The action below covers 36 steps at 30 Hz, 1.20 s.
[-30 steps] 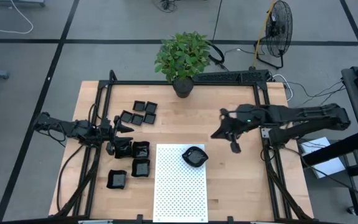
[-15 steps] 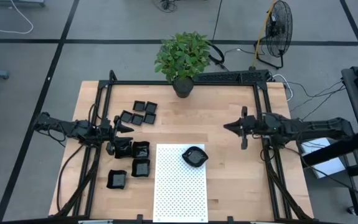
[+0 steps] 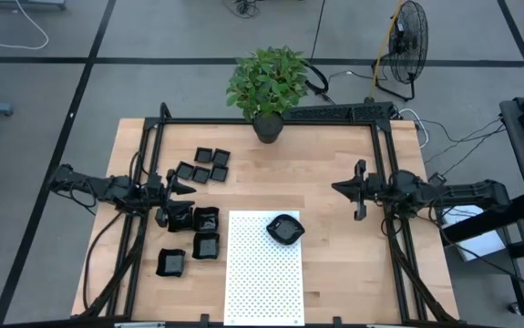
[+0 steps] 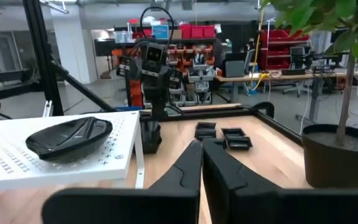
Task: Pick & Place Mini shaped plates
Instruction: Put the distorted square plate on the shelf
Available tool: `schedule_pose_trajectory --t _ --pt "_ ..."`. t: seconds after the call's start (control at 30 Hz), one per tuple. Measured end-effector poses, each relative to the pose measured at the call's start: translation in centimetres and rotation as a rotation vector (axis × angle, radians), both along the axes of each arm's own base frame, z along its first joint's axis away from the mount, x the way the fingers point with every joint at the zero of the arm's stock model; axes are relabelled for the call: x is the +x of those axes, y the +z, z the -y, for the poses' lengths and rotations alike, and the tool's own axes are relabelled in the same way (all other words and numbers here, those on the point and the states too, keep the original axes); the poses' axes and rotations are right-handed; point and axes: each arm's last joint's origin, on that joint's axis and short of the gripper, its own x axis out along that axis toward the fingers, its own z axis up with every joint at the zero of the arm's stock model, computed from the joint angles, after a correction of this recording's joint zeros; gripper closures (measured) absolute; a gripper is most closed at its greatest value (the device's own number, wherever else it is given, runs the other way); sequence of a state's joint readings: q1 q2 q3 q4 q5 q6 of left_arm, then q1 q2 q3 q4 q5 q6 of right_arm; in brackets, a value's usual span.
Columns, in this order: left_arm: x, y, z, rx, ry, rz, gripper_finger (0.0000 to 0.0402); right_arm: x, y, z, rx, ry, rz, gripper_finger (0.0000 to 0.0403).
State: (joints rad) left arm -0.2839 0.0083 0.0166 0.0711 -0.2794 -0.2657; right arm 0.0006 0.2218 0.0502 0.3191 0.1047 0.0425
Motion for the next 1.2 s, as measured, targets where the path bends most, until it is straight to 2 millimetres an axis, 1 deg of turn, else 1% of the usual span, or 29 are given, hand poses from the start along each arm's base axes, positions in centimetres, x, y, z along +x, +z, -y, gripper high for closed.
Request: schedule_pose_trajectory --t 0.33,0.73,0.87,1.03,1.2 --pt "0.0 0.0 0.0 0.0 0.0 0.0 0.0188 -0.3 0.3 0.0 -0.038 -0.001 0.03 0.0403" --pt "0.0 0.0 0.0 0.0 0.0 0.0 0.0188 -0.5 -0.2 0.0 -0.045 0.003 -0.021 0.0403" --pt "0.0 0.0 0.0 0.0 0.0 0.0 0.0188 -0.4 -0.2 -0.2 -0.056 0.055 -0.022 0.0403" --pt "0.0 0.0 0.0 0.0 0.0 0.0 0.0188 -0.4 -0.7 -0.4 -0.064 0.126 -0.065 0.0403" --pt "0.0 0.0 0.0 0.0 0.0 0.0 0.0188 -0.4 -1.4 -0.4 -0.059 0.128 -0.138 0.0403"
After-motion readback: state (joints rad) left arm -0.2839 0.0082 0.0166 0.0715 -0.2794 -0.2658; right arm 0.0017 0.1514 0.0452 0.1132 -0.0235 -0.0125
